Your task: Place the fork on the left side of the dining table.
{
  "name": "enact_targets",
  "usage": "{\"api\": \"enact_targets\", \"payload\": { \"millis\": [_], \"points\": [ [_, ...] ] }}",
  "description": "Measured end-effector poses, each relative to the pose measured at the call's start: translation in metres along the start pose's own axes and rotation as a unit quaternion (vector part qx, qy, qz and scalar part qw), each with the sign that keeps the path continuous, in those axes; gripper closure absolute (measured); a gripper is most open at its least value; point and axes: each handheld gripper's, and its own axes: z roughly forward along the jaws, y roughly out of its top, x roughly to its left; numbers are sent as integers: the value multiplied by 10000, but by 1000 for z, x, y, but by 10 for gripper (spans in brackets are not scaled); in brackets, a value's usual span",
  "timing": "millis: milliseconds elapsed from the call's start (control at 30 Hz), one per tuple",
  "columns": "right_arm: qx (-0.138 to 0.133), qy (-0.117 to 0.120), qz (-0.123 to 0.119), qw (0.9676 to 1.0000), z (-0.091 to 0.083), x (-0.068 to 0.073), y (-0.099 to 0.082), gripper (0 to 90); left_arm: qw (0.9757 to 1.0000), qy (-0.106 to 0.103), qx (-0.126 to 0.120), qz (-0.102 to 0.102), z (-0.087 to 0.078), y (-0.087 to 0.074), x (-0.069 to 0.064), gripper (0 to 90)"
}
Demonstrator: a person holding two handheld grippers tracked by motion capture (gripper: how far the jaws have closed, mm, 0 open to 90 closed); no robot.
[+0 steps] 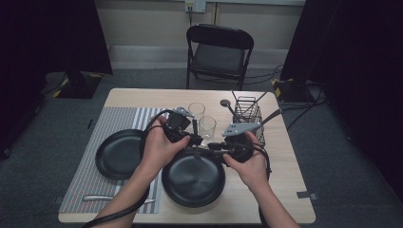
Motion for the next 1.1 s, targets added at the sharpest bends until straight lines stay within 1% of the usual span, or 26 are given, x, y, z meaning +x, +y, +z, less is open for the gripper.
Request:
{"api": "enact_targets", "payload": {
  "millis": [67,200,333,400,500,533,600,633,667,733,867,933,967,1033,1100],
  "points": [
    [23,27,3,10000,6,1,-3,705,10000,-35,-9,29,1,1,-1,825],
    [91,122,20,9999,19,4,-7,734,10000,-71,-37,16,1,2,-5,825],
    [101,135,12,9999,25,5,-8,755,10000,-35,-26,37,-1,4,-6,825],
    [84,156,76,9998,25,5,-9,759,10000,-43,-38,33,-2,4,-5,824],
    [120,105,49,9999,26,5,-10,763,10000,-48,-67,24,-3,4,-4,824],
    [119,102,57,9999,26,5,-10,777,10000,-31,-56,20,-3,4,-4,824],
    [102,52,39,9999,26,4,-11,792,9999,-68,-84,34,-4,4,-5,823],
    [75,17,35,10000,27,4,-12,809,9999,-64,-83,22,-4,4,-5,823],
    [58,36,53,10000,27,4,-12,824,10000,-20,-35,31,-4,5,-6,822],
    [45,22,27,10000,27,4,-13,871,10000,-24,-68,9,-4,5,-7,819],
    [3,-10,7,10000,27,5,-14,884,9999,-45,-98,6,-3,5,-8,812],
    [12,-80,5,10000,27,4,-15,885,9999,-50,-121,-16,-4,6,-8,786],
    [29,-103,45,9999,28,4,-15,885,9999,-56,-96,-14,-5,7,-8,770],
    [23,-127,113,9999,28,3,-17,886,9999,-40,-124,-71,-6,7,-8,732],
    [6,-175,127,9998,28,1,-20,886,9999,7,-115,-105,-7,7,-8,714]
  ]
}}
